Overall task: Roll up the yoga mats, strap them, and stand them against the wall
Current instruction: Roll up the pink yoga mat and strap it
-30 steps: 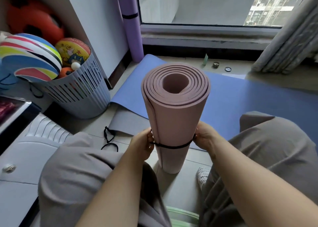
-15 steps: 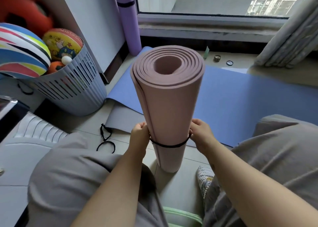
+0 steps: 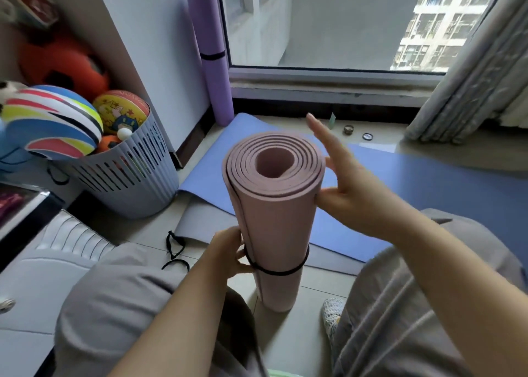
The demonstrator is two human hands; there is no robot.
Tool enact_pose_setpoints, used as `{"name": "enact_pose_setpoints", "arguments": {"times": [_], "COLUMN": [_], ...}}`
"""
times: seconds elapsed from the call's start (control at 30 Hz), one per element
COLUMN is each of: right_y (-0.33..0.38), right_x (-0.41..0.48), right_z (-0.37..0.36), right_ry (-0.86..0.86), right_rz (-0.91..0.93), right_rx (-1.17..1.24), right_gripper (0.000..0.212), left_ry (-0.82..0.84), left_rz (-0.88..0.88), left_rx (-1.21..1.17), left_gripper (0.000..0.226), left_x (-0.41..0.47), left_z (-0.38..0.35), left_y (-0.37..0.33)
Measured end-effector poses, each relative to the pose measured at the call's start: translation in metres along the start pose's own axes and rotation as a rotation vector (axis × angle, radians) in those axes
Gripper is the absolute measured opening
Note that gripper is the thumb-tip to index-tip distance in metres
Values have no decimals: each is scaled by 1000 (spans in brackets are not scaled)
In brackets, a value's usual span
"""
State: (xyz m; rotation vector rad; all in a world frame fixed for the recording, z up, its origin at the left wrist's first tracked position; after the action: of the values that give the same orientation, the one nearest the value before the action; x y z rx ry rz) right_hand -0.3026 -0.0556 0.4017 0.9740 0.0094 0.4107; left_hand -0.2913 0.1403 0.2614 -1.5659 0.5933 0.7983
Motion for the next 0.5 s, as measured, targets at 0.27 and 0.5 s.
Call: {"name": "enact_pose_setpoints", "arguments": {"times": [0.27, 0.5], "right_y": [25, 51], "right_x": [5, 41], "right_z": [-4, 33], "right_ry": [87, -220], "right_rz": [49, 220], "right_rx": [-486, -418], "right_gripper": [58, 51], "left_ry": [195, 256], "left_rz": [-187, -668], "left_rx": [-86, 18], "left_gripper": [34, 46], "left_x": [-65, -125], "left_z": [-9, -17], "left_y": [-47, -119]}}
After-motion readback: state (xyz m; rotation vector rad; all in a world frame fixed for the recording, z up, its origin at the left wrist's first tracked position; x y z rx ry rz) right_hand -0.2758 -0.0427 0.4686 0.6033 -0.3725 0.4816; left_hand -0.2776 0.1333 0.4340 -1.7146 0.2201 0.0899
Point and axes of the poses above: each hand's wrist, its own x-axis towards the middle knuckle, its own z-axis out of the back of the hand, y = z × x, the point moved 2 cm from there along x, towards the middle knuckle, and after that the axes turned 2 degrees about z, right-handed, at the moved point
